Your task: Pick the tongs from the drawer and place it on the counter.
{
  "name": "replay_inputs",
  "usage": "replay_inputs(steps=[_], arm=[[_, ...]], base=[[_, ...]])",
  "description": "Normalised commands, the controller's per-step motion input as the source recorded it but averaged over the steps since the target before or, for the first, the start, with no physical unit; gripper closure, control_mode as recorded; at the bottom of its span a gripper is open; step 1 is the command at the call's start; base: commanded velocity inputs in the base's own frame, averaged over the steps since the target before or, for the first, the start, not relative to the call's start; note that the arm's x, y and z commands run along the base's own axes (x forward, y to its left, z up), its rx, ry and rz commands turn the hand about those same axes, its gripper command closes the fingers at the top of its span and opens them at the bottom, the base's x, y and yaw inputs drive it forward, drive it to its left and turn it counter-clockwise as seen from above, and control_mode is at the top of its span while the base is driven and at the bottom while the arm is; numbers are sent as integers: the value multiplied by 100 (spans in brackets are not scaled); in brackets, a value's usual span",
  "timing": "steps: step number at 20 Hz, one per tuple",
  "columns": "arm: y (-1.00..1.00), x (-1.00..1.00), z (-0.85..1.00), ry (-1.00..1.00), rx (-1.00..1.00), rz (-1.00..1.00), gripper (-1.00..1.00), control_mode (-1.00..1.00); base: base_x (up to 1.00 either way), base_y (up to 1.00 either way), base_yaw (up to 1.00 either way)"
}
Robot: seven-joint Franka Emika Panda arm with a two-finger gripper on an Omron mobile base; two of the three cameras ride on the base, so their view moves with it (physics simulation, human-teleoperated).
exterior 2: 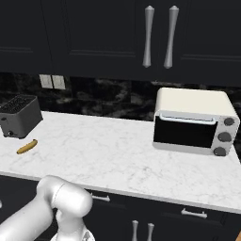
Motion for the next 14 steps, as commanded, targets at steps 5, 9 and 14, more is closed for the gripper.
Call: replay_inputs(steps=[5, 9, 14], arm=[[19, -100, -52, 3, 0, 5, 100, -100], [21, -81, 47, -18, 0, 0, 100, -100], [32, -37, 100, -22, 0, 0, 100, -100]], base=[[0, 0, 0], [0, 0, 0], [0, 0, 0]])
